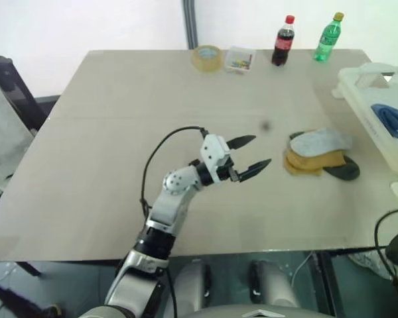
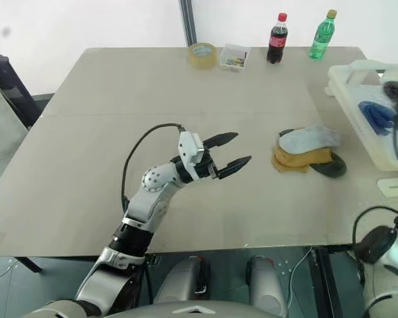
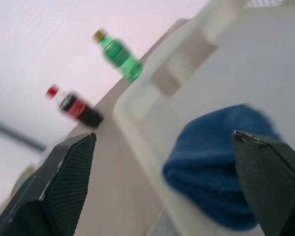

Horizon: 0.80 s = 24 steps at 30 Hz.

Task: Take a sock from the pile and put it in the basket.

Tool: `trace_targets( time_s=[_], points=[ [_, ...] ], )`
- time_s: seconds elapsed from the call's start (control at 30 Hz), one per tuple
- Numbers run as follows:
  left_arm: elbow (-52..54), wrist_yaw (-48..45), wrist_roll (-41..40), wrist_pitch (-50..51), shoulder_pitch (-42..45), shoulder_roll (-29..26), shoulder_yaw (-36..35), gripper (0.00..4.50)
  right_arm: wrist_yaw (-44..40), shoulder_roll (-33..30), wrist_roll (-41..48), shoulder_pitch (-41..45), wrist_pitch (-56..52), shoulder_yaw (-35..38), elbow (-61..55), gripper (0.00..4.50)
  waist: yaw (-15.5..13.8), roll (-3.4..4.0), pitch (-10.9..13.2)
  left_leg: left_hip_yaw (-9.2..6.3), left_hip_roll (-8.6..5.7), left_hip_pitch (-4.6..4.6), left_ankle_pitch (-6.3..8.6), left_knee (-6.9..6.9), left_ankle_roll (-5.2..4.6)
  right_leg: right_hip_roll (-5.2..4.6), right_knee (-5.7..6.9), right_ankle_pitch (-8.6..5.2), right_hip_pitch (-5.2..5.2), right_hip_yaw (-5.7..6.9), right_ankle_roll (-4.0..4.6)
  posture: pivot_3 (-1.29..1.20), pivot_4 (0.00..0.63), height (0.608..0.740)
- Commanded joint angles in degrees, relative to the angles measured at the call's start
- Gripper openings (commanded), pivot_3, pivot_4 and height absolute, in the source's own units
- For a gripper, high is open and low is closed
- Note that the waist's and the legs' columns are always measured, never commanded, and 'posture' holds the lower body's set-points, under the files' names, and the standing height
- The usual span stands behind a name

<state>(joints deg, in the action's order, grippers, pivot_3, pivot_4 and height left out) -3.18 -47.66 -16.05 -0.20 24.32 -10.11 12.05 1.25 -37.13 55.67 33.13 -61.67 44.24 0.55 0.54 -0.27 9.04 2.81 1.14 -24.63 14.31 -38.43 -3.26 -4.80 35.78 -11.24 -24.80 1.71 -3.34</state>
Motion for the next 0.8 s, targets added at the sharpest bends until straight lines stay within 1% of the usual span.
trace_targets(
  time_s=[0.03, 0.1, 0.23, 0.27, 0.3, 0.33, 0.37, 0.4, 0.47, 0.5, 0.6, 0.67, 0.73, 0.8],
  points=[
    [3.61, -0.03, 0.06, 2.03, -2.21, -2.51, -0.67, 3.74, -7.74, 0.63, 2.07, -8.32, -0.9, -5.7, -11.23, 4.48, 0.02, 0.01, 0.0, -0.01, 0.06, 0.02, 0.0, 0.0, 0.0, 0.01, 0.0, 0.0, 0.02, 0.01, 0.0, 0.0, 0.15, 0.74],
    [4.53, -0.08, 0.51, 2.98, -4.19, -4.48, -0.8, 3.74, -11.17, 0.38, -0.68, -14.81, 1.03, -10.5, -15.48, 4.48, 0.03, 0.02, -0.01, 0.01, 0.08, 0.05, 0.0, -0.02, 0.0, 0.0, 0.04, 0.0, 0.02, -0.01, 0.0, 0.0, 0.15, 0.74],
    [9.55, 2.11, -0.01, 7.99, -9.71, -8.56, -2.77, 3.74, -21.9, -1.35, -7.24, -28.94, 7.88, -22.27, -25.43, 4.48, 0.02, 0.02, -0.01, -0.01, 0.1, 0.04, 0.01, -0.07, 0.01, 0.0, 0.03, -0.02, 0.03, -0.01, 0.0, 0.0, 0.15, 0.74],
    [11.14, 3.92, 0.05, 8.28, -12.0, -9.25, -4.49, 3.74, -22.68, -0.82, -9.66, -32.15, 10.04, -25.35, -26.98, 4.48, 0.03, 0.02, -0.01, -0.01, 0.11, 0.04, 0.01, -0.07, 0.01, 0.0, 0.03, -0.02, 0.02, -0.01, 0.0, 0.0, 0.15, 0.74],
    [13.02, 5.41, -0.99, 10.01, -14.81, -9.87, -6.36, 3.74, -20.98, 1.19, -11.73, -35.07, 11.03, -27.67, -27.51, 4.48, 0.1, -0.03, -0.03, 0.0, 0.11, 0.04, 0.01, -0.07, 0.01, 0.0, 0.04, -0.02, 0.02, -0.02, 0.0, 0.0, 0.15, 0.74],
    [15.18, 6.3, -1.75, 12.14, -17.75, -11.0, -7.86, 3.74, -21.11, 1.93, -14.98, -38.42, 13.86, -30.77, -28.32, 4.48, 0.14, -0.09, -0.04, 0.0, 0.13, 0.07, 0.01, -0.07, 0.01, 0.0, 0.03, -0.02, 0.02, -0.02, -0.01, 0.0, 0.15, 0.74],
    [17.42, 6.92, -2.35, 14.47, -20.43, -12.19, -9.03, 3.74, -22.47, 2.36, -17.32, -41.38, 16.84, -32.77, -29.06, 4.48, 0.2, -0.08, -0.05, 0.0, 0.17, 0.12, 0.02, -0.07, 0.02, 0.01, 0.02, -0.02, 0.06, -0.02, -0.01, 0.0, 0.15, 0.74],
    [19.53, 7.8, -3.07, 16.79, -22.51, -12.82, -9.91, 3.74, -24.21, 3.02, -18.07, -43.62, 19.4, -32.88, -29.4, 4.48, 0.28, -0.03, -0.08, 0.02, 0.16, 0.11, 0.02, -0.07, 0.02, 0.0, 0.04, -0.03, 0.03, -0.03, -0.01, 0.0, 0.15, 0.74],
    [23.21, 9.11, -4.14, 19.78, -26.19, -14.14, -11.45, 3.74, -29.67, 5.09, -16.04, -47.18, 25.33, -29.53, -30.21, 4.48, 0.05, -0.22, -0.06, 0.03, 0.17, 0.29, 0.02, -0.07, 0.03, -0.01, 0.04, -0.18, 0.18, -0.04, -0.15, 0.0, 0.15, 0.74],
    [24.36, 9.83, -4.02, 20.62, -27.75, -14.73, -12.21, 3.74, -33.13, 5.24, -14.62, -48.89, 27.59, -27.67, -30.42, 4.48, -0.24, -0.26, -0.05, 0.01, 0.18, 0.31, 0.02, -0.08, 0.04, -0.01, 0.03, -0.3, 0.21, -0.02, 0.01, 0.0, 0.15, 0.74],
    [26.34, 11.13, -3.16, 21.0, -31.07, -16.41, -14.61, 3.74, -41.99, 4.26, -14.15, -52.71, 34.16, -23.87, -28.89, 4.48, -0.69, -0.23, -0.01, 0.0, 0.14, 0.55, 0.03, -0.16, 0.05, -0.14, 0.02, -0.32, 0.45, 0.02, 0.0, 0.0, 0.15, 0.74],
    [27.44, 11.85, -4.97, 21.93, -32.01, -16.72, -16.91, 3.74, -47.91, 3.59, -16.1, -54.33, 40.48, -22.33, -26.67, 4.48, -0.77, -0.24, -0.01, 0.03, 0.16, 0.8, 0.05, -0.16, 0.06, -0.17, -0.05, -0.33, 0.66, 0.01, -0.02, 0.0, 0.15, 0.74],
    [28.88, 11.54, -6.45, 22.42, -33.47, -17.65, -19.23, 3.74, -53.14, 1.21, -17.04, -55.87, 43.11, -20.75, -23.67, 4.48, -0.87, -0.25, -0.01, 0.01, 0.16, 0.86, 0.07, -0.16, 0.1, -0.19, -0.05, -0.34, 0.71, 0.04, -0.02, 0.0, 0.15, 0.74],
    [30.85, 10.96, -7.71, 22.69, -35.72, -18.58, -21.42, 3.74, -56.51, -0.09, -16.6, -55.99, 45.08, -18.62, -20.45, 4.48, -0.88, -0.25, -0.01, 0.01, 0.17, 0.87, 0.06, -0.13, 0.08, -0.19, -0.05, -0.34, 0.7, 0.05, -0.01, 0.0, 0.15, 0.74]
  ],
)
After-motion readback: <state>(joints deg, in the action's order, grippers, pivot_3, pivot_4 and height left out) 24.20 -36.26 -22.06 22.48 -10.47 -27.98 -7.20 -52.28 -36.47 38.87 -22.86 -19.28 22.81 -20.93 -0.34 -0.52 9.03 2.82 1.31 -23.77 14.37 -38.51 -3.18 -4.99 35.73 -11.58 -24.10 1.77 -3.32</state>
